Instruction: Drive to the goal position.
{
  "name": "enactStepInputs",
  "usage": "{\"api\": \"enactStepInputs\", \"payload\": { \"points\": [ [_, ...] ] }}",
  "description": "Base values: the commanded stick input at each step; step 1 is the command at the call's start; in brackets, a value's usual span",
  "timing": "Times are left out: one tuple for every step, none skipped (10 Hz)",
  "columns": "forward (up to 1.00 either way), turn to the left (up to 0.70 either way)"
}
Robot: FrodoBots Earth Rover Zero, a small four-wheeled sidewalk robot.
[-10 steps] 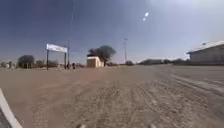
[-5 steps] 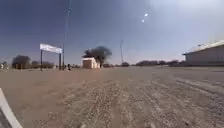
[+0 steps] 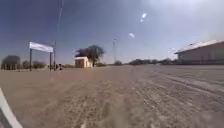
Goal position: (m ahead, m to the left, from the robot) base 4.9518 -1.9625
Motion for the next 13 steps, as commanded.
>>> {"api": "enactStepInputs", "payload": {
  "points": [
    [0.7, 0.0],
    [0.7, 0.0],
    [0.7, 0.0],
    [0.7, 0.0],
    [0.7, 0.0],
    [0.7, 0.0],
    [0.7, 0.0],
    [0.7, 0.0],
    [0.7, 0.0],
    [0.7, -0.07],
    [0.7, -0.17],
    [0.7, -0.27],
    [0.7, -0.34]
  ]
}}
